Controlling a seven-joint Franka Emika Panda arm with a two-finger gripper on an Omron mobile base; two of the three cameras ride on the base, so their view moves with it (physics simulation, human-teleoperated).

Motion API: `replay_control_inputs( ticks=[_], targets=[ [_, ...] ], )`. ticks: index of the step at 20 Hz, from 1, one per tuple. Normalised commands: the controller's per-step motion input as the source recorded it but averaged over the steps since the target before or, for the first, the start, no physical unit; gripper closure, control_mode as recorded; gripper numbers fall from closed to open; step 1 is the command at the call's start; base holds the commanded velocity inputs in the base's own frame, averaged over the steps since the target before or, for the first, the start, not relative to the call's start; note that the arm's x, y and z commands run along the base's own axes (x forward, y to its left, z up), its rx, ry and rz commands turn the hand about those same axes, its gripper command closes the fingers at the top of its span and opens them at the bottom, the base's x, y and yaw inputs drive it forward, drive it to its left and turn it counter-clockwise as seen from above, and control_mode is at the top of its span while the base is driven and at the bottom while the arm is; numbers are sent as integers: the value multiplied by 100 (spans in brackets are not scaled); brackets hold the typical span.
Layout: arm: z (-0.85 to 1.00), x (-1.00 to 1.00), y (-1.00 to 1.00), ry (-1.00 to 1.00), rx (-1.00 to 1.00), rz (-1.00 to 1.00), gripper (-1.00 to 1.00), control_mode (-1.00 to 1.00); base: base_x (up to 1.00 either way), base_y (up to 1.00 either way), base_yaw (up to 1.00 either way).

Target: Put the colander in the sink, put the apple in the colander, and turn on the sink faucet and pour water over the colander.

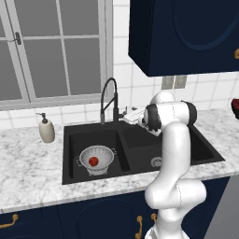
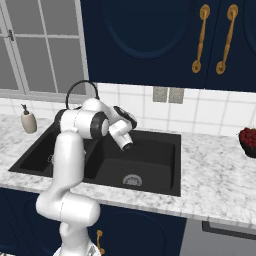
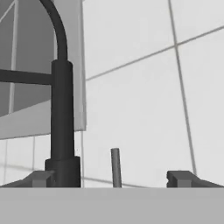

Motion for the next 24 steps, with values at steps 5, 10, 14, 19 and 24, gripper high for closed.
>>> replay_control_inputs(
  ticks=[5, 10, 14, 19, 24],
  targets=[
    [-13, 41, 13, 6, 0, -3, -100, -100, 0, 0, 0],
    [-39, 46, 0, 7, 0, -5, -100, -100, 0, 0, 0],
    [-29, 47, 0, 5, 2, -6, -100, -100, 0, 0, 0],
    [0, 31, -5, 0, 12, -9, -100, -100, 0, 0, 0],
    [-8, 34, -65, 0, 24, -10, 100, -100, 0, 0, 0]
  ],
)
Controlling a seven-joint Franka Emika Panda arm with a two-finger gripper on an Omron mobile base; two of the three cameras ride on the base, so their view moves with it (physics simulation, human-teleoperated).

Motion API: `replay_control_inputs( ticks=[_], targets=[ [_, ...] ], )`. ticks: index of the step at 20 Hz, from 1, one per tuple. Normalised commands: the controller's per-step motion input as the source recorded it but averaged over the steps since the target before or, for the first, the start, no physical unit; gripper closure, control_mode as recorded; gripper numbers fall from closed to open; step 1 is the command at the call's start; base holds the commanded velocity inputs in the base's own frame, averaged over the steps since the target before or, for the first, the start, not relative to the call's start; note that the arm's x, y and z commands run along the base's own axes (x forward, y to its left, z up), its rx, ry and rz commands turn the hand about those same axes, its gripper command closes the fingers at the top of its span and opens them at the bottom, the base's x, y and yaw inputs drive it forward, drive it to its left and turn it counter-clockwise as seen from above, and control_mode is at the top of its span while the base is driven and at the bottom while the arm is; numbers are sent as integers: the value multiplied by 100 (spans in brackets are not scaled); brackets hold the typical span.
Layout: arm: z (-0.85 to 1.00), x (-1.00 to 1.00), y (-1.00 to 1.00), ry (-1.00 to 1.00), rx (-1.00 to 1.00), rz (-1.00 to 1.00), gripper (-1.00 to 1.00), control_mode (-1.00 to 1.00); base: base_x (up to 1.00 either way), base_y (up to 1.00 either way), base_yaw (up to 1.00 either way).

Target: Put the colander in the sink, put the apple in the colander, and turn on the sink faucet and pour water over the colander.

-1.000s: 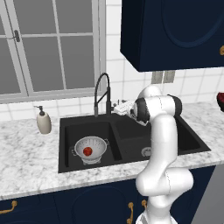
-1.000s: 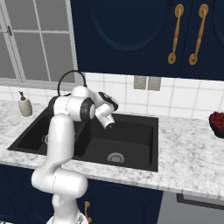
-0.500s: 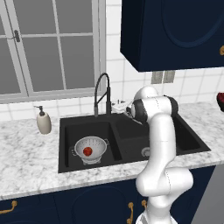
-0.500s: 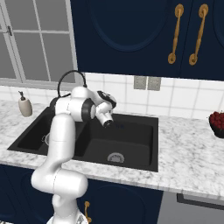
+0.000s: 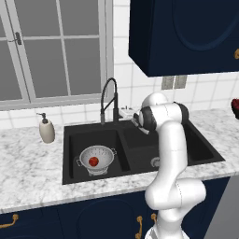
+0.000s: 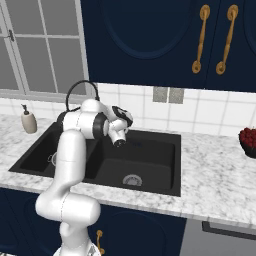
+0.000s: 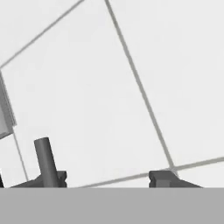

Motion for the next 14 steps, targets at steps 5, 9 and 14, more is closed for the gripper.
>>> replay_control_inputs(
  ticks=[5, 9, 14],
  targets=[
    [-32, 49, -100, 2, 25, -10, 100, -100, 0, 0, 0],
    [-42, 60, -100, 12, 25, -8, 100, -100, 0, 0, 0],
    [-58, 65, -100, 23, 5, -14, 100, -100, 0, 0, 0]
  ],
)
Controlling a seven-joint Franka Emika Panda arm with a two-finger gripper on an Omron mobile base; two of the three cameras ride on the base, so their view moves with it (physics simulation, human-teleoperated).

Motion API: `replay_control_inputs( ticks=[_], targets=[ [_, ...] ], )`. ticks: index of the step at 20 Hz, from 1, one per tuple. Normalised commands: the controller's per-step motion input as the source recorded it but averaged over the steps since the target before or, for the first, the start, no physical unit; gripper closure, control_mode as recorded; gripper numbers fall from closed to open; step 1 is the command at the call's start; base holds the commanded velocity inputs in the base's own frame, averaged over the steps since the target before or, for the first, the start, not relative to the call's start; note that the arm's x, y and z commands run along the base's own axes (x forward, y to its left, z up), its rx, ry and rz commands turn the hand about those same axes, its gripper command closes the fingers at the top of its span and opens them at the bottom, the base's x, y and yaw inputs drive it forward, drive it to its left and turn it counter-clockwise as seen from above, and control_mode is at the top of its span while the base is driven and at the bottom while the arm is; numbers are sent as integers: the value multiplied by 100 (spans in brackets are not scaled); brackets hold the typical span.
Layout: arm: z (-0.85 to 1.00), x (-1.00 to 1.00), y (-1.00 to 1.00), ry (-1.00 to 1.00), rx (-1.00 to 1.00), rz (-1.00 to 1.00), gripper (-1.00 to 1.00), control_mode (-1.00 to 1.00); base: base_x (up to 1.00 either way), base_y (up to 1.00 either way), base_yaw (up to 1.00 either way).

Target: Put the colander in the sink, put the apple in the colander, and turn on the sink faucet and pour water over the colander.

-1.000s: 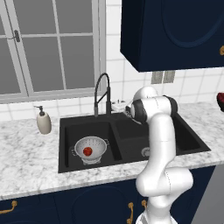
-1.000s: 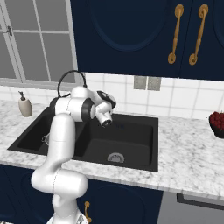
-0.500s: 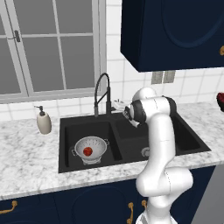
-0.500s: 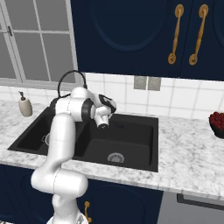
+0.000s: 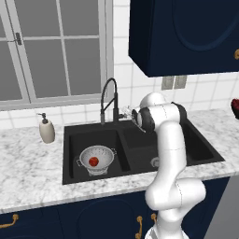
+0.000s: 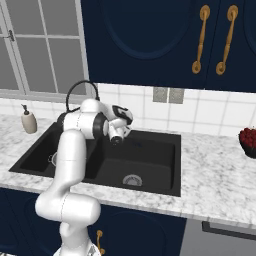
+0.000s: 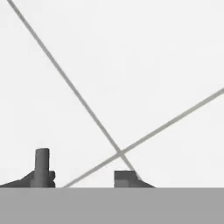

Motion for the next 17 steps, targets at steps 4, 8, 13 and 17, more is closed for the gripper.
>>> replay_control_inputs(
  ticks=[4, 8, 13, 17],
  targets=[
    [-42, 49, -100, 23, 8, -12, 100, -100, 0, 0, 0],
    [33, -3, -100, 5, 61, 1, 100, -100, 0, 0, 0],
    [87, -42, -100, -5, 76, 7, 100, -100, 0, 0, 0],
    [51, -46, -100, 0, 66, 1, 100, -100, 0, 0, 0]
  ],
)
